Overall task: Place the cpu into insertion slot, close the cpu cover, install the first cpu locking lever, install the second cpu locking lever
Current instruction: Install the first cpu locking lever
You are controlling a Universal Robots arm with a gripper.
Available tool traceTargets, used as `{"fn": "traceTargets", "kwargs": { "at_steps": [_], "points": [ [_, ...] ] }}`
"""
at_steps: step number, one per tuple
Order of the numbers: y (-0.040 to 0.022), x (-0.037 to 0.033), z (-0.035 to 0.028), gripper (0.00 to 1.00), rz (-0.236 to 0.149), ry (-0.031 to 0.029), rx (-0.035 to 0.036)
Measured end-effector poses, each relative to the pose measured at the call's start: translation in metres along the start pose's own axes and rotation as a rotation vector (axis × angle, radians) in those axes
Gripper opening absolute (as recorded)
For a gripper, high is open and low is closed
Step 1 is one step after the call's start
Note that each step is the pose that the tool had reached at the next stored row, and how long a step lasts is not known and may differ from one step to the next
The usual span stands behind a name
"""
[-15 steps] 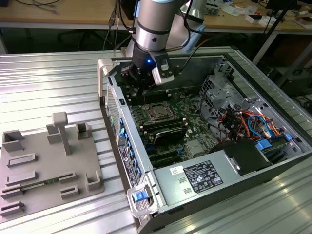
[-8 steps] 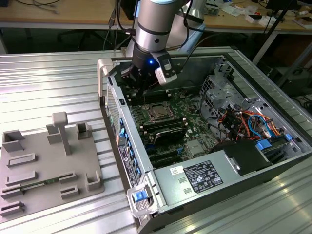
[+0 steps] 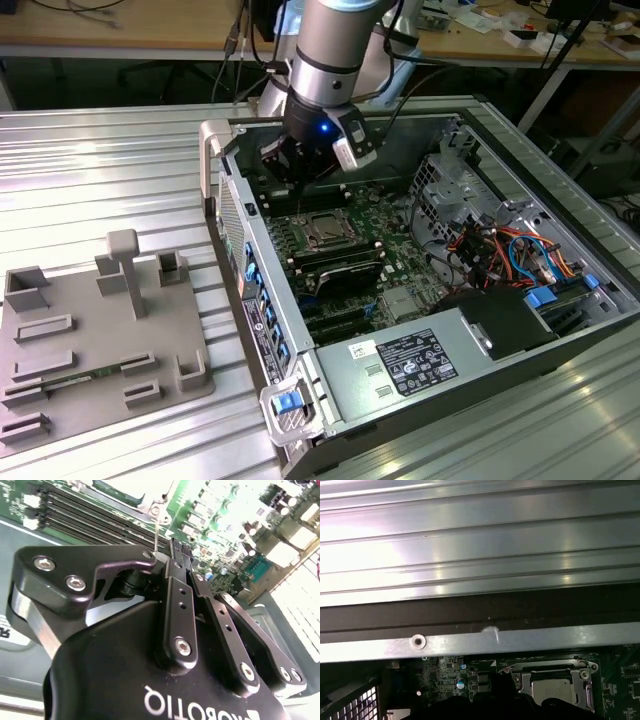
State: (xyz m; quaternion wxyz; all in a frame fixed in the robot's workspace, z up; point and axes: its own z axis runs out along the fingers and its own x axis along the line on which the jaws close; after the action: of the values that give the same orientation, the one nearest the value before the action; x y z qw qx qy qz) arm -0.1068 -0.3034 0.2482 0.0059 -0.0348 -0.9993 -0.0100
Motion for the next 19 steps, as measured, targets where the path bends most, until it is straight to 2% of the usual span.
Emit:
{"fn": "traceTargets", "kwargs": {
  "at_steps": [2, 4, 10, 19],
  "points": [
    [0.0002, -0.0020, -0.0023, 0.11, -0.008, 0.0007, -0.0064],
    [0.0004, -0.0033, -0.0041, 0.11, -0.019, 0.0009, -0.0086],
    [0.0021, -0.0214, -0.0017, 0.11, -0.037, 0.0015, -0.0082],
    [0.0041, -0.0353, 0.0005, 0.11, -0.082, 0.0024, -0.0078]
  ]
}}
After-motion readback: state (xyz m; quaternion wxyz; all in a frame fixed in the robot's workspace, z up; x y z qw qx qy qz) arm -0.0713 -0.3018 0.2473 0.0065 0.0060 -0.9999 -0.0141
